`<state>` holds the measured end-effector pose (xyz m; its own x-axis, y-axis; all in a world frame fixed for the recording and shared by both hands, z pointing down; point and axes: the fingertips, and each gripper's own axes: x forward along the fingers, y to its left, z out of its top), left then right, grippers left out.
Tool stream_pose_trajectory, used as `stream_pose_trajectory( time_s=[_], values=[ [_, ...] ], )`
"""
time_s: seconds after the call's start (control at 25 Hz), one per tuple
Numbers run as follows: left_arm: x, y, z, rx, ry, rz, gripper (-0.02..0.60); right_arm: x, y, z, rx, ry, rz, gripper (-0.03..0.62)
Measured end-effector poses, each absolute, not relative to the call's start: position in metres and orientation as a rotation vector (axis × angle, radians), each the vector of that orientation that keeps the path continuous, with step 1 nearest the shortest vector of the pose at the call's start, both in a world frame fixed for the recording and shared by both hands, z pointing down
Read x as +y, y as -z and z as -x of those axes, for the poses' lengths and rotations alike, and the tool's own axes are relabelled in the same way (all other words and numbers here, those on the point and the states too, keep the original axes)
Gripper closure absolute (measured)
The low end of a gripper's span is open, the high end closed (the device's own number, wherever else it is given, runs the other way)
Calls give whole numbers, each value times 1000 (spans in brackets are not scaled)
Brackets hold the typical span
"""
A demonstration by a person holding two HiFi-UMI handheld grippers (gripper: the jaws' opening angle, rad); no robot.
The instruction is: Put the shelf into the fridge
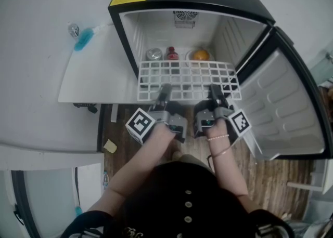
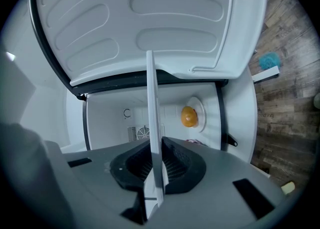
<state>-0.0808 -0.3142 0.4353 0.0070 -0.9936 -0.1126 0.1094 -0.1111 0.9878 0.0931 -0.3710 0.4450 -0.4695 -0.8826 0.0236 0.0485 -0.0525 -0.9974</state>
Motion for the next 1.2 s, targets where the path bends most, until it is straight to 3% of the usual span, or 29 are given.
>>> stream_pose_trajectory(
  time_s=[1.2],
  values=[
    [-339, -440, 90, -1085, 1355, -1186, 547, -398, -447, -83, 1502, 1642, 902, 559]
  ],
)
